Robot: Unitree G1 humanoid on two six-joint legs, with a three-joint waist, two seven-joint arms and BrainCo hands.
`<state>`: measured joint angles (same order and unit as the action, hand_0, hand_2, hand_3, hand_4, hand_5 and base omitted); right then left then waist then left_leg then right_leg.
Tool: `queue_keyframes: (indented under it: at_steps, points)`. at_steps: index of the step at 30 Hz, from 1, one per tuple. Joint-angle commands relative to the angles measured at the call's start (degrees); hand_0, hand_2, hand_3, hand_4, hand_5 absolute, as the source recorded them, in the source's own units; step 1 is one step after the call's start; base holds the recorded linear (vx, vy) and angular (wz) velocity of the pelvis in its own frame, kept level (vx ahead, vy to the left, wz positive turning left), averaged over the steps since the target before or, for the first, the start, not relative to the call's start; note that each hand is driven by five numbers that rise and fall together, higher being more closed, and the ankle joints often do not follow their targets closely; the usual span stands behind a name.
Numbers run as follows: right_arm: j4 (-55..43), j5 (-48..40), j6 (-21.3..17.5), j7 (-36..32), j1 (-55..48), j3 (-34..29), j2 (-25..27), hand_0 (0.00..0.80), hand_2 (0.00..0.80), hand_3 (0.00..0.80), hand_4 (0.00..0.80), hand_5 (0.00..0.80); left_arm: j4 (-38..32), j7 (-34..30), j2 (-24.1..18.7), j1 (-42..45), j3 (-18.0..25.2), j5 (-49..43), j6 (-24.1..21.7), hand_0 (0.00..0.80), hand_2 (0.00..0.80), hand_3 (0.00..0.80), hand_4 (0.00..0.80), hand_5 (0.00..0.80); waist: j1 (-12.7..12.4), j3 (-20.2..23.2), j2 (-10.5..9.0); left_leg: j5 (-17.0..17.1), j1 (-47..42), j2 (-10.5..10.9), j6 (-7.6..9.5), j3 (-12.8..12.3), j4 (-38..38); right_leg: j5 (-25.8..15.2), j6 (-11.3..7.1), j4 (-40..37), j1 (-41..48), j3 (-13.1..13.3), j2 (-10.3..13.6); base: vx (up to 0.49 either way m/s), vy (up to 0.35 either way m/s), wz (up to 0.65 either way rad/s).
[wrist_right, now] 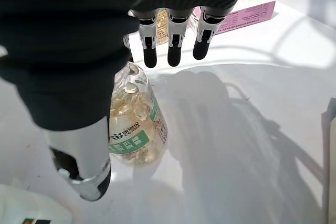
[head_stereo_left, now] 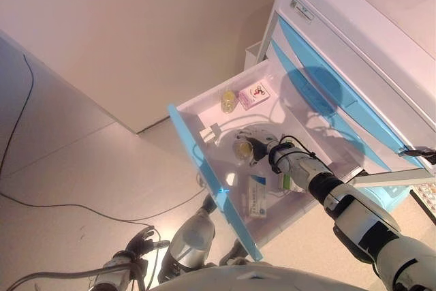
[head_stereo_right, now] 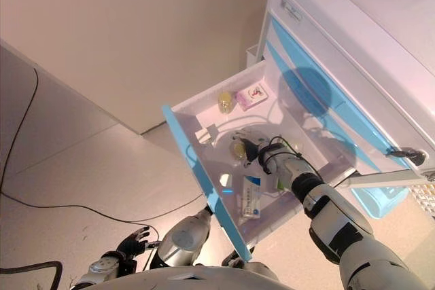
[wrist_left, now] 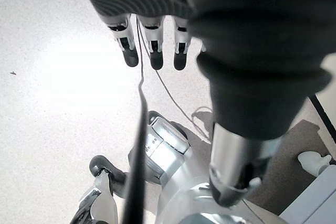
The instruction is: Open the drawer and pick up the medicine
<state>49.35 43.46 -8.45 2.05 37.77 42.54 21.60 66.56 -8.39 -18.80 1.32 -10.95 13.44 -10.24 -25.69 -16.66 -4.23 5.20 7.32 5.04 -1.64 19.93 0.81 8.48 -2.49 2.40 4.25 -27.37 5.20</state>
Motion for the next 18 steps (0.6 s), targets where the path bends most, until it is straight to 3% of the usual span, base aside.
queue_keyframes:
  at_steps: [1, 11, 13, 16, 18]
  points:
    - [-1.84, 0.62, -0.57, 1.75, 1.13, 1.64, 0.59, 0.0, 0.0, 0.0, 0.0, 0.0, 0.37, -0.59, -1.63, 1.25, -1.4, 0.16, -1.12, 0.0, 0.0, 0.0, 0.0, 0.0, -0.37, 0.21, 0.66, -3.98, -1.41, 2.24, 2.58, -0.61, -0.41, -3.97, -2.57, 6.08, -4.89, 5.33, 3.72, 0.0, 0.0, 0.0]
    - [-1.89, 0.8, -0.07, 2.71, 0.71, 1.37, 0.38, 0.0, 0.0, 0.0, 0.0, 0.0, 0.24, -1.14, -1.67, 1.34, -1.11, 0.2, -1.42, 0.0, 0.0, 0.0, 0.0, 0.0, -0.42, -0.12, 0.82, -3.95, -1.3, 2.44, 2.72, -0.39, -0.34, -4.12, -2.66, 6.29, -5.27, 5.34, 3.77, 0.0, 0.0, 0.0]
    - [-1.96, 0.95, -0.01, 2.7, 0.68, 1.29, 0.39, 0.427, 0.427, 0.427, 0.427, 0.427, 0.26, -1.11, -1.66, 1.38, -1.16, 0.25, -1.47, 0.0, 0.0, 0.0, 0.0, 0.0, -0.37, -0.13, 0.88, -3.95, -1.3, 2.42, 2.74, -0.36, -0.33, -4.15, -2.7, 6.41, -5.41, 5.35, 3.79, 0.0, 0.0, 0.0]
    - [-2.31, 1.01, 0.2, 2.81, 0.81, 1.27, 0.37, 0.8, 0.8, 0.8, 0.8, 0.8, 0.3, -1.07, -1.64, 1.31, -1.03, 0.34, -1.46, 0.0, 0.0, 0.0, 0.0, 0.0, -0.35, -0.27, 0.93, -3.85, -1.28, 2.45, 2.77, -0.35, -0.45, -4.18, -2.73, 6.41, -5.46, 5.37, 3.75, 0.0, 0.0, 0.0]
    - [-2.31, 1.13, 0.0, 3.13, 0.81, 1.22, 0.26, 0.8, 0.8, 0.8, 0.8, 0.8, 0.31, -1.01, -1.57, 1.25, -1.04, 0.47, -1.4, 0.0, 0.0, 0.0, 0.0, 0.0, -0.31, -0.33, 0.99, -3.77, -1.24, 2.48, 2.79, -0.31, -0.56, -4.21, -2.75, 6.44, -5.59, 5.4, 3.72, 0.0, 0.0, 0.0]
